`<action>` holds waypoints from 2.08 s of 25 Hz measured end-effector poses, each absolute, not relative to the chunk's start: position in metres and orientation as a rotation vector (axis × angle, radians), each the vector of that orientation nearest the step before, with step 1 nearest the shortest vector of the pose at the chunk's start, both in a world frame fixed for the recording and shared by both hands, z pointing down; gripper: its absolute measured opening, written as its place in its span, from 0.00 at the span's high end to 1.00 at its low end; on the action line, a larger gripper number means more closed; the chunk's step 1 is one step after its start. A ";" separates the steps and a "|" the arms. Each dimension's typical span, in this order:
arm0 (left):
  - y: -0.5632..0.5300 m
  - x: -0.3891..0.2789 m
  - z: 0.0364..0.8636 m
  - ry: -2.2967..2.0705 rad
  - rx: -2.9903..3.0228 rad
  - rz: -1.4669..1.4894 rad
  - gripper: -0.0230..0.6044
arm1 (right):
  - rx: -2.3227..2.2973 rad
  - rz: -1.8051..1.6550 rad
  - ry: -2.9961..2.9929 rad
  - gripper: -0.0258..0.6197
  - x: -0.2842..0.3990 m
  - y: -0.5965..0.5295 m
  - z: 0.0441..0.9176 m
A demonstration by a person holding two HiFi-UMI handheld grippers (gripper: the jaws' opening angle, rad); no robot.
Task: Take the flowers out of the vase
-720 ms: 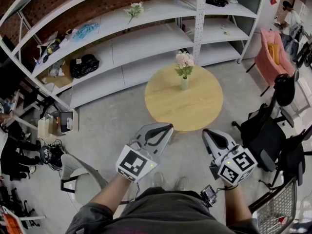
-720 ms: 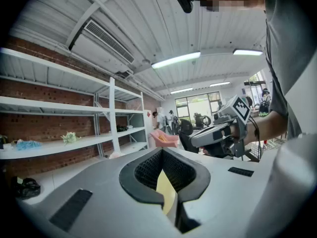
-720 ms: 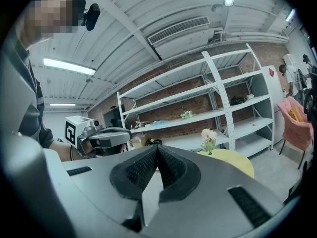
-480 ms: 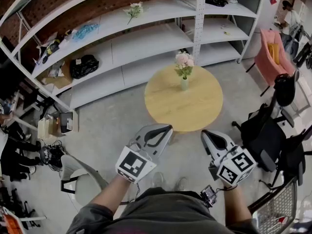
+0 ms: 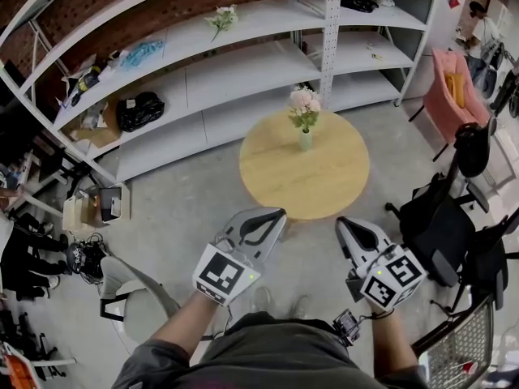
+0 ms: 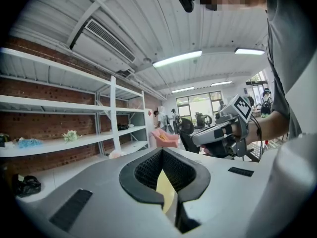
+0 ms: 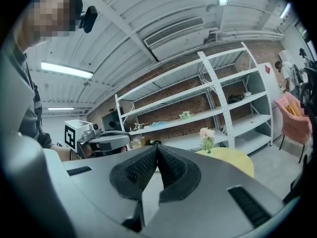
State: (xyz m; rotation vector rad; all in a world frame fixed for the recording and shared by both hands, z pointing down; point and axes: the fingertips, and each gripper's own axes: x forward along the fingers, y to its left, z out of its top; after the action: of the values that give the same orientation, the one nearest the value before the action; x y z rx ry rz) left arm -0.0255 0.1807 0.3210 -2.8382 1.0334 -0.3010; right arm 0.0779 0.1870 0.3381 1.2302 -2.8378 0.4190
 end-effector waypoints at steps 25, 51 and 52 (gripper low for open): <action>0.193 0.008 0.321 1.147 -2.785 -0.276 0.96 | 1.159 0.427 -2.884 0.94 0.109 0.199 0.339; -0.002 -0.053 0.349 0.989 -2.924 -0.232 0.96 | 1.315 0.449 -2.760 0.94 0.039 0.023 0.353; -0.008 -0.054 0.349 0.981 -2.927 -0.227 0.96 | 1.324 0.448 -2.754 0.94 0.037 0.019 0.353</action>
State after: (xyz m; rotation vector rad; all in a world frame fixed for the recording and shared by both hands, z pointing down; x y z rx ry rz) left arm -0.0541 -0.0083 0.3486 -2.9275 0.9809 -0.2273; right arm 0.0375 0.0186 0.3525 1.3243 -2.7538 0.4477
